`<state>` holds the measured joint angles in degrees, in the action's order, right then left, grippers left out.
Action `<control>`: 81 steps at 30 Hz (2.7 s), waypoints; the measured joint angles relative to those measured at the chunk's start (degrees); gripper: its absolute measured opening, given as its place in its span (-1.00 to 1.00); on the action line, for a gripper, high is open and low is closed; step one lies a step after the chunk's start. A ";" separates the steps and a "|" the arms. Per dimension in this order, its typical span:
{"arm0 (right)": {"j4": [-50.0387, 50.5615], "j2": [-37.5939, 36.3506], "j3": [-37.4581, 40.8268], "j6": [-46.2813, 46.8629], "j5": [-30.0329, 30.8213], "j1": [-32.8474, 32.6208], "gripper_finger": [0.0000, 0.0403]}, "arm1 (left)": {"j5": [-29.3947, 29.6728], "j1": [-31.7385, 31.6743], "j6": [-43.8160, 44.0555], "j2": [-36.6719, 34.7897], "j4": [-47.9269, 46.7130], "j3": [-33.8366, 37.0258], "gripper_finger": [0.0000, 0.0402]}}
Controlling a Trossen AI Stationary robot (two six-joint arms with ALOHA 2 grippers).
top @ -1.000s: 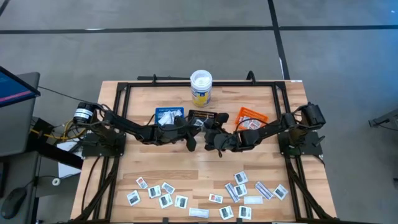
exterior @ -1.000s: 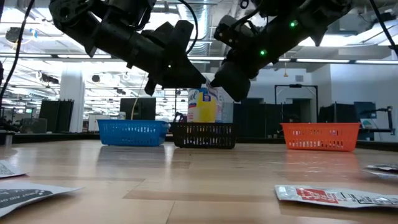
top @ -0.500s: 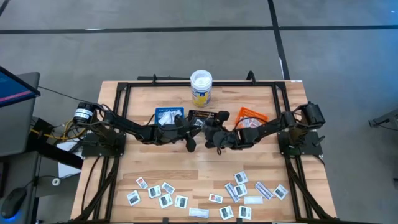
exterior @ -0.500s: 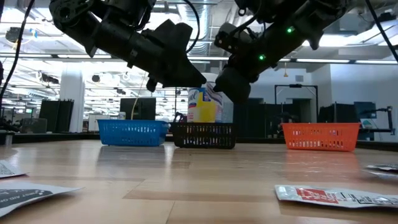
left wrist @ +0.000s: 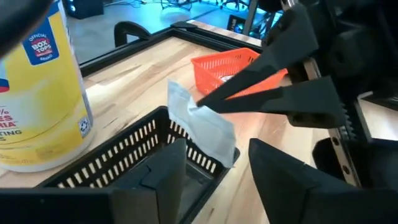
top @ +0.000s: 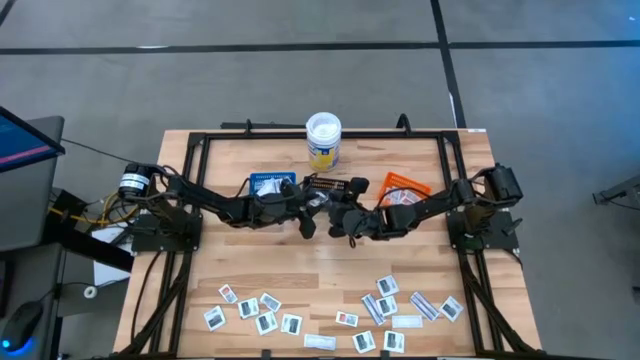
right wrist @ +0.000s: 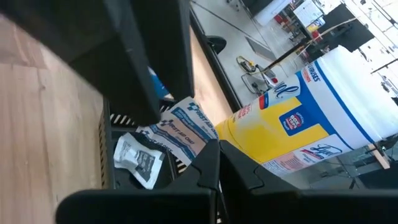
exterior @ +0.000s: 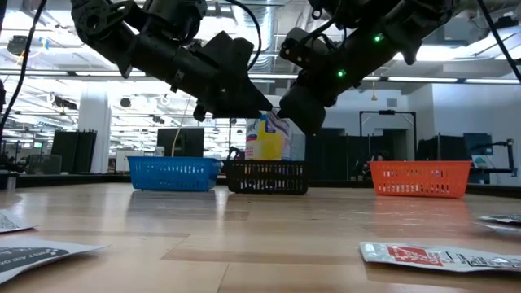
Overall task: Pick & Place First Aid Supplies
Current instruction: Put the blue bandage into the blue bin
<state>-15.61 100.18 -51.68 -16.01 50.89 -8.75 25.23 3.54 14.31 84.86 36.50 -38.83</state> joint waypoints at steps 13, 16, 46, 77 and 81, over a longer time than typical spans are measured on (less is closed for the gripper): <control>-2.24 0.00 -0.13 0.00 -0.19 -0.15 -1.00 | -0.04 -1.27 0.05 -0.04 1.42 0.00 -0.07; -3.31 0.00 -0.13 0.00 -1.34 -0.81 -1.00 | -0.02 -1.93 -0.25 -0.04 1.42 0.00 -0.07; -0.77 -0.02 -0.31 -10.49 0.17 -3.18 -0.88 | -5.28 -2.83 -4.87 -0.07 -1.78 0.02 -0.97; 1.72 -0.07 -0.22 -7.93 -12.93 -4.26 -0.56 | -2.99 3.91 -32.53 0.02 -2.25 0.11 -0.96; 1.64 -0.07 -0.27 -7.93 -11.10 -3.91 -0.71 | -2.91 3.85 -32.53 0.02 -2.21 0.11 -0.97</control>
<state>-13.98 100.12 -51.95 -23.94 39.79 -12.67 22.31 7.39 -18.22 84.88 34.29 -38.72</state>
